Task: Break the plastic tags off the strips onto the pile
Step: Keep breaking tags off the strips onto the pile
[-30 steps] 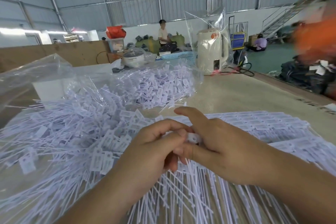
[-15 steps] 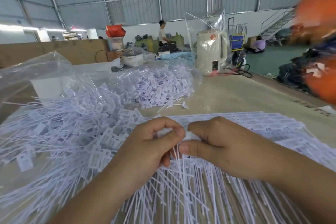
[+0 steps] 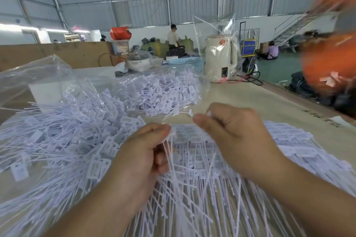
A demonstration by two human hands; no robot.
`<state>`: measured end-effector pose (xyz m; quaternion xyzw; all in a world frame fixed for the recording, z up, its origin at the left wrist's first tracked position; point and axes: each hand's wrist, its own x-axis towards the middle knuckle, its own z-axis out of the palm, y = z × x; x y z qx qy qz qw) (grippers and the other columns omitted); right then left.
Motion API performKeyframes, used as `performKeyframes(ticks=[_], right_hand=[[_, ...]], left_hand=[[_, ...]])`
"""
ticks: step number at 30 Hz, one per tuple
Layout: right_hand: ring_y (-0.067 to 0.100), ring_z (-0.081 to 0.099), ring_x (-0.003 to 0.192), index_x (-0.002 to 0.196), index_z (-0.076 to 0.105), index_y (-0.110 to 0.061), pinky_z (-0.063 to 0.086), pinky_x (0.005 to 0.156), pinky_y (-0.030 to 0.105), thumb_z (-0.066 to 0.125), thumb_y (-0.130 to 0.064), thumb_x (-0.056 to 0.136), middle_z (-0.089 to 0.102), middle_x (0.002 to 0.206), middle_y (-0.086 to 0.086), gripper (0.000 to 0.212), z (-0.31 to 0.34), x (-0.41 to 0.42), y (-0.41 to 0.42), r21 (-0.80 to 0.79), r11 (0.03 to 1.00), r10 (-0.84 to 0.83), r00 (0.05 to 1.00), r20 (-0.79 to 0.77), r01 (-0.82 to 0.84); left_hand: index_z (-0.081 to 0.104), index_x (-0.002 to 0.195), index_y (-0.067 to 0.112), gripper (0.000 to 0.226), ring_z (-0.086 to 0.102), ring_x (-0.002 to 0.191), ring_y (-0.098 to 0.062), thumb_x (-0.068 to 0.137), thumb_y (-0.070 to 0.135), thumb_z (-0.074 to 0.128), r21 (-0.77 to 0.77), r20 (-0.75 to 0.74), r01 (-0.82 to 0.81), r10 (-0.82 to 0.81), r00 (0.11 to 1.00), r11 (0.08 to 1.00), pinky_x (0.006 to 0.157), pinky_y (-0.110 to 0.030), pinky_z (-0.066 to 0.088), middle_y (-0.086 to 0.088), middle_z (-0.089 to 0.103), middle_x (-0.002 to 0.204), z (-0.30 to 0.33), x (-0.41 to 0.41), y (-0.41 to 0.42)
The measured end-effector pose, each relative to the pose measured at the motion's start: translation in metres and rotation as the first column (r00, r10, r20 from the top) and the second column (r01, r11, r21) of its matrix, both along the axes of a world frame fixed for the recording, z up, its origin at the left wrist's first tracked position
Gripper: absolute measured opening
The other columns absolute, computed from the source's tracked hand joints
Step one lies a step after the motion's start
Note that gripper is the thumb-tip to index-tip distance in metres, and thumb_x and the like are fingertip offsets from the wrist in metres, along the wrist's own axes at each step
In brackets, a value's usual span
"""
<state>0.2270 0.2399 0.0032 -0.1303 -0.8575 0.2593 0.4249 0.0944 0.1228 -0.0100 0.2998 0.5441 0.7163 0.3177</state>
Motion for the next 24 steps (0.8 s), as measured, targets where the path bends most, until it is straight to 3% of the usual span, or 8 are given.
performKeyframes(ticks=[4, 6, 8, 10, 12, 15, 19, 24], right_hand=[[0.005, 0.034, 0.045, 0.067, 0.045, -0.019, 0.031, 0.045, 0.024, 0.047, -0.058, 0.085, 0.039, 0.052, -0.006, 0.044, 0.004, 0.008, 0.015, -0.061, 0.993, 0.103, 0.994, 0.047, -0.100], [0.004, 0.037, 0.041, 0.091, 0.053, -0.030, 0.030, 0.041, 0.020, 0.046, -0.061, 0.088, 0.046, 0.051, -0.008, 0.032, -0.002, 0.006, 0.009, -0.048, 0.979, 0.203, 0.960, 0.193, -0.197], [0.003, 0.046, 0.042, 0.114, 0.044, -0.040, 0.034, 0.043, 0.013, 0.046, -0.059, 0.093, 0.055, 0.056, -0.019, 0.028, -0.008, 0.002, -0.001, -0.003, 0.961, 0.265, 0.921, 0.286, -0.276], [0.006, 0.063, 0.064, 0.127, 0.033, -0.042, 0.051, 0.061, 0.026, 0.046, -0.062, 0.091, 0.067, 0.076, -0.018, 0.044, -0.011, -0.001, -0.007, 0.000, 0.949, 0.298, 0.895, 0.331, -0.316], [0.009, 0.066, 0.081, 0.136, 0.023, -0.044, 0.053, 0.073, 0.038, 0.043, -0.066, 0.090, 0.069, 0.094, -0.012, 0.055, -0.011, -0.001, -0.008, -0.016, 0.948, 0.303, 0.886, 0.350, -0.318], [0.006, 0.066, 0.082, 0.141, 0.016, -0.044, 0.052, 0.075, 0.034, 0.039, -0.070, 0.085, 0.070, 0.093, -0.010, 0.066, -0.011, -0.001, -0.009, -0.004, 0.953, 0.281, 0.880, 0.383, -0.303], [-0.010, 0.058, 0.062, 0.143, 0.025, -0.033, 0.041, 0.058, 0.009, 0.042, -0.064, 0.085, 0.061, 0.074, -0.036, 0.067, -0.013, -0.003, -0.010, 0.034, 0.954, 0.268, 0.897, 0.352, -0.298], [0.005, 0.056, 0.057, 0.119, 0.045, -0.037, 0.044, 0.053, 0.028, 0.042, -0.073, 0.086, 0.063, 0.071, -0.012, 0.049, -0.009, 0.000, -0.005, 0.004, 0.964, 0.246, 0.892, 0.379, -0.267]], left_hand=[[0.067, 0.062, 0.019, 0.016, 0.036, 0.039, -0.014, 0.072, 0.031, 0.070, -0.003, -0.143, -0.025, 0.024, 0.989, 1.000, 0.038, -0.022, 0.032, -0.010, 0.047, 0.056, 0.006, -0.008, -0.004], [0.070, 0.073, 0.022, 0.027, 0.040, 0.041, -0.016, 0.064, 0.047, 0.069, -0.036, -0.283, 0.003, -0.012, 0.959, 0.999, 0.041, -0.024, 0.034, -0.010, 0.051, 0.055, 0.005, -0.004, -0.006], [0.071, 0.077, 0.027, 0.032, 0.046, 0.041, -0.015, 0.062, 0.055, 0.064, -0.062, -0.373, 0.030, -0.051, 0.926, 0.998, 0.042, -0.025, 0.037, -0.004, 0.052, 0.049, 0.003, 0.003, -0.007], [0.070, 0.076, 0.027, 0.026, 0.049, 0.042, -0.014, 0.067, 0.052, 0.064, -0.069, -0.373, 0.062, -0.084, 0.924, 0.996, 0.043, -0.025, 0.041, -0.001, 0.052, 0.047, 0.004, 0.009, -0.008], [0.069, 0.077, 0.027, 0.014, 0.052, 0.044, -0.014, 0.079, 0.040, 0.065, -0.086, -0.364, 0.078, -0.104, 0.926, 0.993, 0.044, -0.025, 0.043, 0.000, 0.052, 0.047, 0.004, 0.008, -0.006], [0.070, 0.080, 0.029, 0.012, 0.055, 0.047, -0.017, 0.089, 0.032, 0.061, -0.118, -0.345, 0.101, -0.136, 0.929, 0.988, 0.048, -0.026, 0.045, -0.001, 0.054, 0.048, 0.003, 0.004, -0.005], [0.071, 0.087, 0.026, 0.012, 0.056, 0.048, -0.017, 0.082, 0.036, 0.071, -0.132, -0.334, 0.193, -0.227, 0.915, 0.972, 0.049, -0.026, 0.045, -0.004, 0.058, 0.053, 0.002, 0.002, -0.006], [0.072, 0.084, 0.021, 0.008, 0.053, 0.043, -0.015, 0.087, 0.016, 0.067, -0.089, -0.327, 0.162, -0.183, 0.927, 0.983, 0.043, -0.023, 0.043, -0.007, 0.055, 0.050, 0.002, -0.006, -0.006]])
